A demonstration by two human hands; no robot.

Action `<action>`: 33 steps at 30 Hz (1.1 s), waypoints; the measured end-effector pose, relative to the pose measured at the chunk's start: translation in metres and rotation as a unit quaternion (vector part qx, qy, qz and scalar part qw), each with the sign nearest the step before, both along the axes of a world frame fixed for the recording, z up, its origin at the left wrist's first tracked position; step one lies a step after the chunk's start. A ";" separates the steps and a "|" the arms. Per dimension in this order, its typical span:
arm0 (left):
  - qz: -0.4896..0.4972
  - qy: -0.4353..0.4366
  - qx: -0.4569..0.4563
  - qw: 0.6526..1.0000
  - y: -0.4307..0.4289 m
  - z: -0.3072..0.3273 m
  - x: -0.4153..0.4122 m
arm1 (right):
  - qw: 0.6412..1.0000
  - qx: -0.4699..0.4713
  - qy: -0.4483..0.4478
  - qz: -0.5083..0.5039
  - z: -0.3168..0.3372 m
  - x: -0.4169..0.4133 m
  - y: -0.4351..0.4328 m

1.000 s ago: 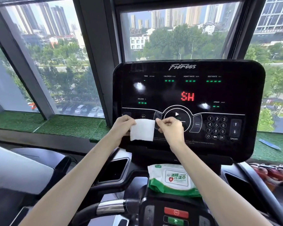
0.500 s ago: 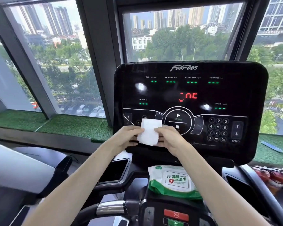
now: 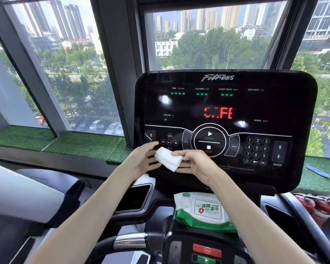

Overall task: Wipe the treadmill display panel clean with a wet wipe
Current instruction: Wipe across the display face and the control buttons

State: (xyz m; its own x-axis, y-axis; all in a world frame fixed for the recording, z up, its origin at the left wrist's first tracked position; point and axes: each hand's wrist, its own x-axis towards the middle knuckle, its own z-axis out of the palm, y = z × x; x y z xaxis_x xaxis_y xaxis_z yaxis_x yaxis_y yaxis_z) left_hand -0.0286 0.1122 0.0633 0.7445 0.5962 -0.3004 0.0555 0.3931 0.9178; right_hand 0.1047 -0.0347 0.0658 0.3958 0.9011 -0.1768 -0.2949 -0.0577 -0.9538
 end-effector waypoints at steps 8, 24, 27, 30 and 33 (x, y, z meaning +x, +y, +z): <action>0.153 0.023 0.007 0.988 -0.012 -0.020 0.012 | 0.978 0.003 -0.191 -0.081 -0.018 -0.014 0.015; 0.266 0.140 0.577 0.759 0.005 -0.066 0.023 | 0.539 -0.159 -0.827 -0.025 -0.082 -0.015 0.000; 0.175 0.113 0.656 0.726 -0.002 -0.069 0.027 | 0.534 -0.157 -0.830 -0.032 -0.083 -0.018 0.002; 0.121 0.093 0.675 0.722 0.002 -0.074 0.028 | 0.527 -0.163 -0.834 -0.027 -0.083 -0.020 0.002; 0.230 0.115 0.582 0.772 0.006 -0.074 0.026 | 0.525 -0.166 -0.834 -0.024 -0.083 -0.019 0.003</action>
State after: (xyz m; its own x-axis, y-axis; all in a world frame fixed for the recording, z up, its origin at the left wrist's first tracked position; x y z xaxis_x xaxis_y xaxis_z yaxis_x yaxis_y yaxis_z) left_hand -0.0026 0.1184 -0.0109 0.3813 0.7467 0.5450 0.3697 -0.6635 0.6504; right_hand 0.0854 -0.0314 -0.0171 0.2705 0.9119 0.3086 0.9266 -0.3336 0.1737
